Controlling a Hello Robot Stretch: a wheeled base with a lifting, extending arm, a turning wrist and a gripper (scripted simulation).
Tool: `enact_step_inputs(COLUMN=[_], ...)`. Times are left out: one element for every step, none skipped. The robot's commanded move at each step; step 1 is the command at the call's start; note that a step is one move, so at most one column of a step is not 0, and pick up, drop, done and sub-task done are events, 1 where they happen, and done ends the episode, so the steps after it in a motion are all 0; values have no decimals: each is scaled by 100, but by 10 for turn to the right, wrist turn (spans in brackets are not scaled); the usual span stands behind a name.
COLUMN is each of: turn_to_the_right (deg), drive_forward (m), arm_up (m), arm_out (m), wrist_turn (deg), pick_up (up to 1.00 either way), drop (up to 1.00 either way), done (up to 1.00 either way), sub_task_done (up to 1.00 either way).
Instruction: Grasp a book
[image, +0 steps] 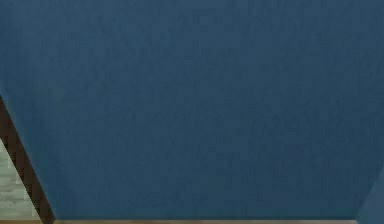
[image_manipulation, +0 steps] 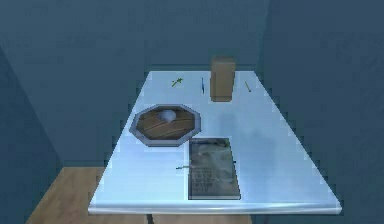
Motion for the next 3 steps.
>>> enact_step_inputs(turn_to_the_right=[0,0,0], drive_forward=[0,0,0], arm_up=[38,0,0], arm_out=[0,4,0], wrist_turn=[0,0,450], pick_up=[0,0,0], drop=[0,0,0], done=[0,0,0], sub_task_done=[0,0,0])
